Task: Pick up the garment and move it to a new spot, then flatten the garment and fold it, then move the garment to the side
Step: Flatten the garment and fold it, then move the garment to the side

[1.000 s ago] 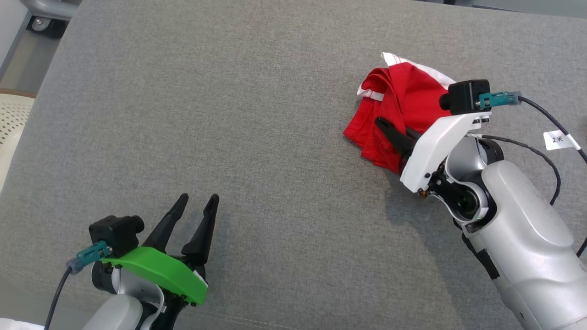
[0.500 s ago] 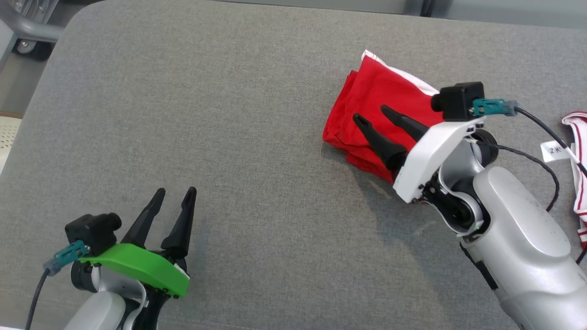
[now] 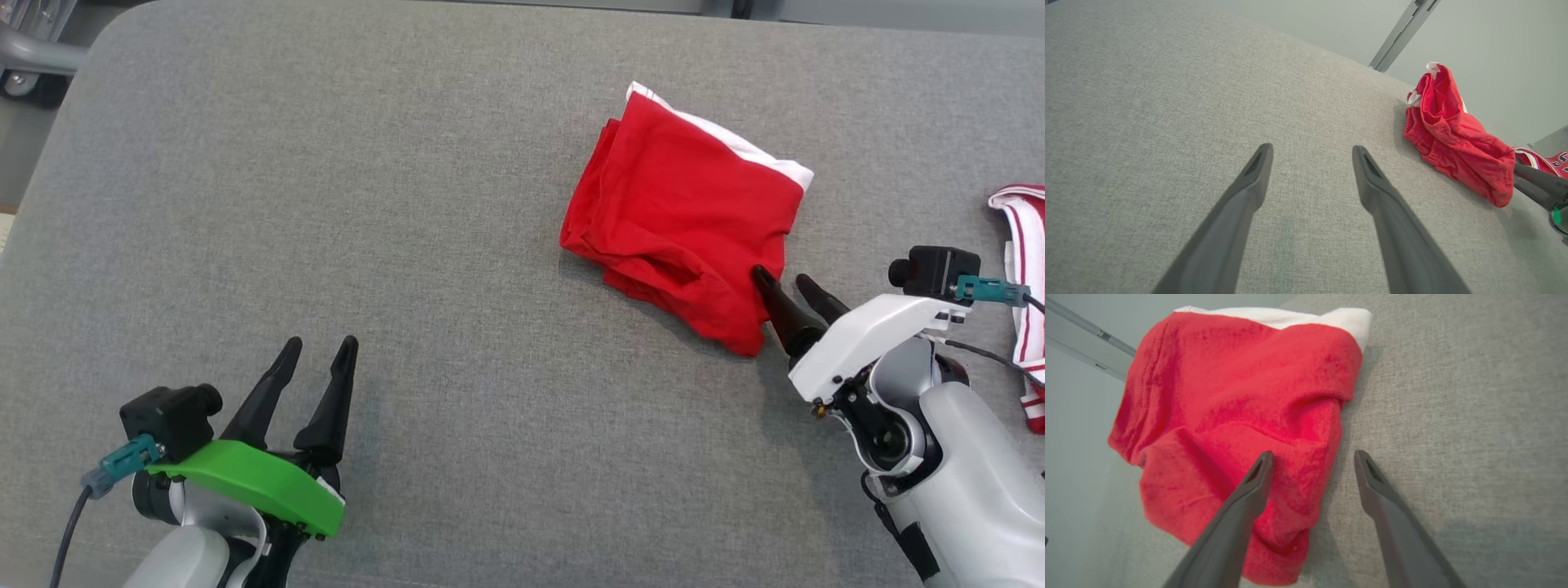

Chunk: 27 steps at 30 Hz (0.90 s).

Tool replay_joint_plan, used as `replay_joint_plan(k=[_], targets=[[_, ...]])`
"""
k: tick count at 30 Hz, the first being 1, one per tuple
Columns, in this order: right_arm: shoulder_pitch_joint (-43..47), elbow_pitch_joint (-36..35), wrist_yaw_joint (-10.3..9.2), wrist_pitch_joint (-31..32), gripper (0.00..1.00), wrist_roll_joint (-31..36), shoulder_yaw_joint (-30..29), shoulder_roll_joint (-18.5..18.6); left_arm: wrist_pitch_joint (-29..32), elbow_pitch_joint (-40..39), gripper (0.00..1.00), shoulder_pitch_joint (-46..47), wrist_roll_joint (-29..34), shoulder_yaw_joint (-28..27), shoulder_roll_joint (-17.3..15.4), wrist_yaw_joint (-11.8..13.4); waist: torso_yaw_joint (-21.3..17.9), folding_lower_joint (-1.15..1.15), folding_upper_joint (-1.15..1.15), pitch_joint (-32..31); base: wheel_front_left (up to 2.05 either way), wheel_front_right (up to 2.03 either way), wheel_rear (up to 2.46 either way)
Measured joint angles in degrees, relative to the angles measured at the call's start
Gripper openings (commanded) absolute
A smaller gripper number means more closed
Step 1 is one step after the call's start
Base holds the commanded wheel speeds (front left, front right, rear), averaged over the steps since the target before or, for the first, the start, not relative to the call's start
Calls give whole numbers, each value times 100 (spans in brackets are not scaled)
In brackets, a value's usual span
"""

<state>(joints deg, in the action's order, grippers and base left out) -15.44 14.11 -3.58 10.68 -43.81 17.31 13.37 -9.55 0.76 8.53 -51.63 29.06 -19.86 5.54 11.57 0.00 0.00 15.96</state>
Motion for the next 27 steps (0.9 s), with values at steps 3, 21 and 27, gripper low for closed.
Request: replay_joint_plan(k=[3,21,27], targets=[[-87,152,-4,-8,100,-220,-118,-122,12,-19,100,10,37,13,-1,0,41,0,0,90,0,0,0],[-929,381,865,998,0,-654,436,63,-16,241,100,31,41,-65,110,1,166,0,0,-161,0,0,0],[-865,681,679,1993,0,-711,305,1063,-56,235,100,-60,40,-88,87,9,64,0,0,-377,0,0,0]])
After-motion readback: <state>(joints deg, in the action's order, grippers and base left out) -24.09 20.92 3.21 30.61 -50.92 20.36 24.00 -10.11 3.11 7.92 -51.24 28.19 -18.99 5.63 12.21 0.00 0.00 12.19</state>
